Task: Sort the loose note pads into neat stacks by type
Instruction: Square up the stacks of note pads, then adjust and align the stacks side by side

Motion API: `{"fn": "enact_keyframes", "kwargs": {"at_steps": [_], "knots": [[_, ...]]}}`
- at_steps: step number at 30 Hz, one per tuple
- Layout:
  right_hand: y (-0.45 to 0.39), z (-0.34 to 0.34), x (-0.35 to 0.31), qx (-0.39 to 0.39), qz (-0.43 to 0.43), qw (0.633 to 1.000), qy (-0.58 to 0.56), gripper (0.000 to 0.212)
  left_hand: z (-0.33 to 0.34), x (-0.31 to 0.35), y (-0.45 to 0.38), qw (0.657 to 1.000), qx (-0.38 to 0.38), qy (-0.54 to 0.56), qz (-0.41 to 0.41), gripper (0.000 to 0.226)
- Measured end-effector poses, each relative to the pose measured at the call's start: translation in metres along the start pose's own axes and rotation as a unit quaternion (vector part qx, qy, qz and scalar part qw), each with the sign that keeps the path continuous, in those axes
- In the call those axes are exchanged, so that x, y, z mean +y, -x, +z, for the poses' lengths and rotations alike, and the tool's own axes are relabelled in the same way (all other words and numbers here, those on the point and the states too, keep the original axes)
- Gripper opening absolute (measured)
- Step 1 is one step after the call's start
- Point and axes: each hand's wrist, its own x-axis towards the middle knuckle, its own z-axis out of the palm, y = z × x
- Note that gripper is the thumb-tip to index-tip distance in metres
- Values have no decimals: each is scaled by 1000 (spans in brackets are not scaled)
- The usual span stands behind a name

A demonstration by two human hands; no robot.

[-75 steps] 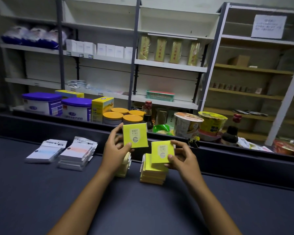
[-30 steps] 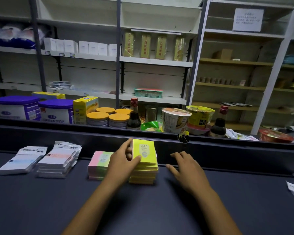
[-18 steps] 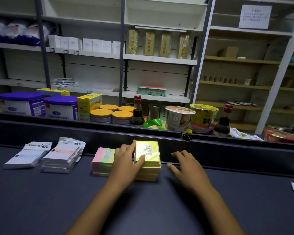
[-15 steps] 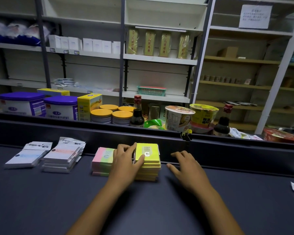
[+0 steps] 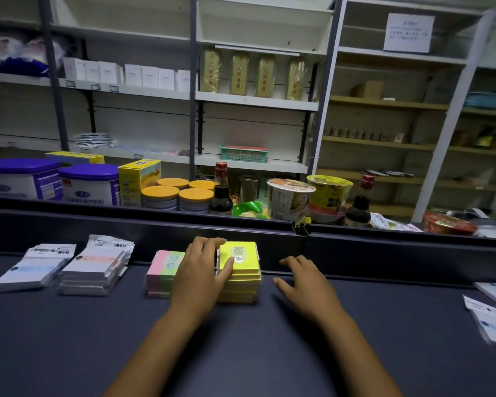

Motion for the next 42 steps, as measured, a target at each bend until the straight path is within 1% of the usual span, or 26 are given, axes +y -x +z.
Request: {"fn": "enact_keyframes", "kwargs": {"at_steps": [4, 7, 10, 14, 19, 23, 27, 30, 36, 42], "knots": [[11, -7, 6, -9, 5, 1000, 21, 50, -9, 16, -4, 993, -9, -70, 96, 31], [26, -19, 20, -5, 5, 999, 47, 49, -7, 40, -3, 985, -37, -76, 151, 25], [45, -38, 43, -1, 30, 998, 61, 49, 5, 70, 5, 980, -74, -52, 179, 23], [80, -69, 80, 15, 68, 995, 76, 50, 29, 115, 13, 969, -127, -50, 205, 28], [132, -112, 134, 27, 106, 989, 100, 46, 61, 180, 27, 952, -195, -69, 225, 36], [179, -147, 178, 28, 138, 985, 103, 45, 85, 238, 51, 945, -227, -57, 229, 37], [222, -177, 218, 27, 157, 981, 114, 43, 104, 294, 78, 943, -235, -39, 231, 36], [245, -196, 244, 31, 163, 979, 121, 46, 116, 325, 95, 945, -234, -27, 228, 35], [269, -215, 281, 37, 170, 977, 120, 47, 138, 362, 114, 946, -250, -4, 207, 33], [260, -218, 309, 46, 170, 978, 110, 46, 170, 374, 99, 950, -254, 10, 180, 31]]}}
